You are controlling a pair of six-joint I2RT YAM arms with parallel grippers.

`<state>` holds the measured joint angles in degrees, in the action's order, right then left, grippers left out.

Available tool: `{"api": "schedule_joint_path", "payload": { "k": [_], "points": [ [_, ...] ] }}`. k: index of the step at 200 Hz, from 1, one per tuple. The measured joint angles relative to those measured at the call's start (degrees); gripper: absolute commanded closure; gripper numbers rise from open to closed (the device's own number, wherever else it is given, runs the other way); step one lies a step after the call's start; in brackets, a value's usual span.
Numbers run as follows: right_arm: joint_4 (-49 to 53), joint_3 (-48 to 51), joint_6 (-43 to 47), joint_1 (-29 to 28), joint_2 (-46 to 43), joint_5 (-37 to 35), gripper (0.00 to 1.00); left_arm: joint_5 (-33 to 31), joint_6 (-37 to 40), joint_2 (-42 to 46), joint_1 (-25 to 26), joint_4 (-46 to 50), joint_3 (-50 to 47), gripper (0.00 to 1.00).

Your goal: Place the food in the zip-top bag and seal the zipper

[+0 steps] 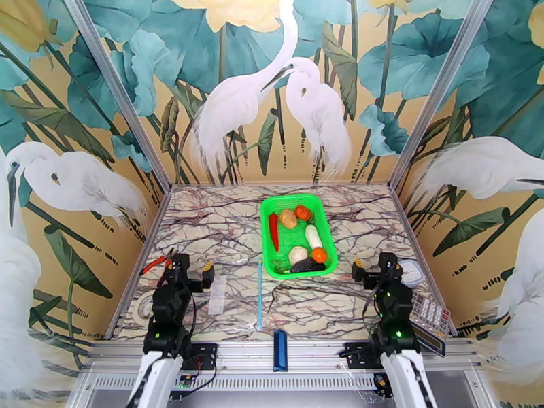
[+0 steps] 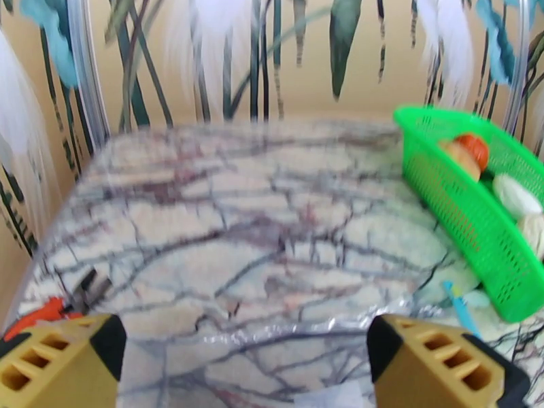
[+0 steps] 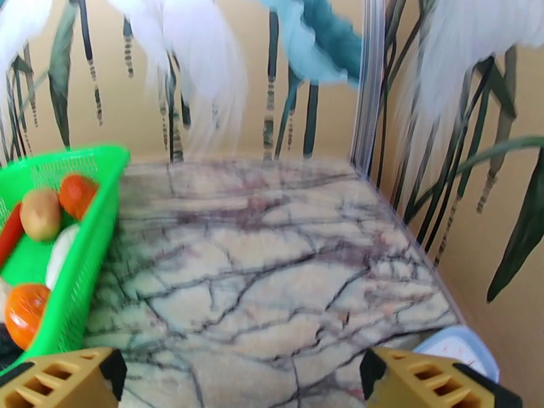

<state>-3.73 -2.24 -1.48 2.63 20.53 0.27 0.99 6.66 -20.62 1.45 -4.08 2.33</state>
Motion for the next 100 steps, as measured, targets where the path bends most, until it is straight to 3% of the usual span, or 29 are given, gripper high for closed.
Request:
{"api": "schedule_joint_path", "payload": {
  "k": [65, 100],
  "points": [
    [-14.56, -8.35, -0.20, 0.00, 37.00, -0.02, 0.01, 0.04, -1.40, -37.57, -1.07, -15.72, 8.70, 0.00],
    [-22.88, -12.81, -0.42, 0.00, 52.00, -0.02, 0.01, 0.22, -2.45, -52.43, -1.64, -24.63, 13.18, 0.00]
  ]
}}
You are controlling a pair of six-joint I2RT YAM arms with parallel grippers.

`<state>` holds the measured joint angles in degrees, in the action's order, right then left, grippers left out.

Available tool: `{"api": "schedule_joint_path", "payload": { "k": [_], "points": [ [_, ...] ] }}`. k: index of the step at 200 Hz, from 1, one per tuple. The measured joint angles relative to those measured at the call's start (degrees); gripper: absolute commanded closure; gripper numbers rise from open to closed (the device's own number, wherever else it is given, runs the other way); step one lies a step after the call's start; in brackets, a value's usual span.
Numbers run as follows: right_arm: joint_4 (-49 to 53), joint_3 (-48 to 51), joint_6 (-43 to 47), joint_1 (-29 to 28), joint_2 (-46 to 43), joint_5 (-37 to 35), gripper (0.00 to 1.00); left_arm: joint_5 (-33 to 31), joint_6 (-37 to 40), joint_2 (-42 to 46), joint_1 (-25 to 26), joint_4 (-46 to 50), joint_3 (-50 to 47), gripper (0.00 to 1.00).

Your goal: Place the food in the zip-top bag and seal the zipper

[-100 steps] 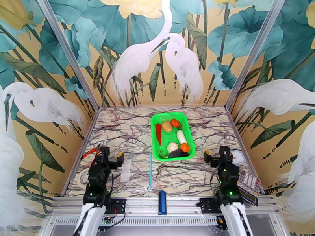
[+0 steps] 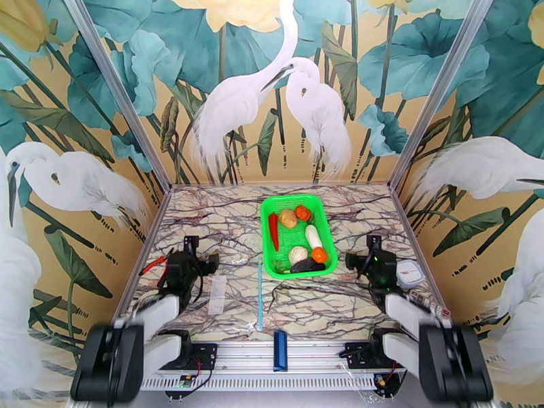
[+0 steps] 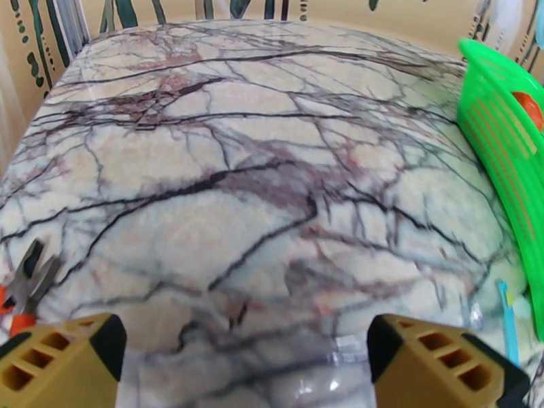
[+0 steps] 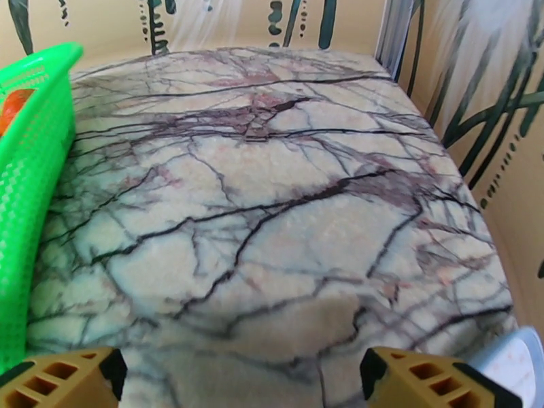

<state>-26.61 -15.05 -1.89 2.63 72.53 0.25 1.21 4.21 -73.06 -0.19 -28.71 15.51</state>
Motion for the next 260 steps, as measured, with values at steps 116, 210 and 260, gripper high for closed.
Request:
{"api": "schedule_joint_path", "payload": {
  "k": [116, 210, 260],
  "points": [
    [-17.68, -5.70, -1.09, -0.04, 15.17, 0.00, 0.01, 0.46, -2.14, -14.99, -0.96, -18.62, 5.40, 0.00],
    [-21.27, -6.34, -1.33, -0.07, 15.34, -0.02, 0.01, 0.63, -3.15, -15.15, -1.05, -22.27, 5.66, 0.00],
    [-21.66, -6.56, -1.36, -0.33, 15.34, -0.15, 0.01, 0.63, -3.15, -15.17, -1.05, -22.45, 5.66, 0.00]
  ]
}}
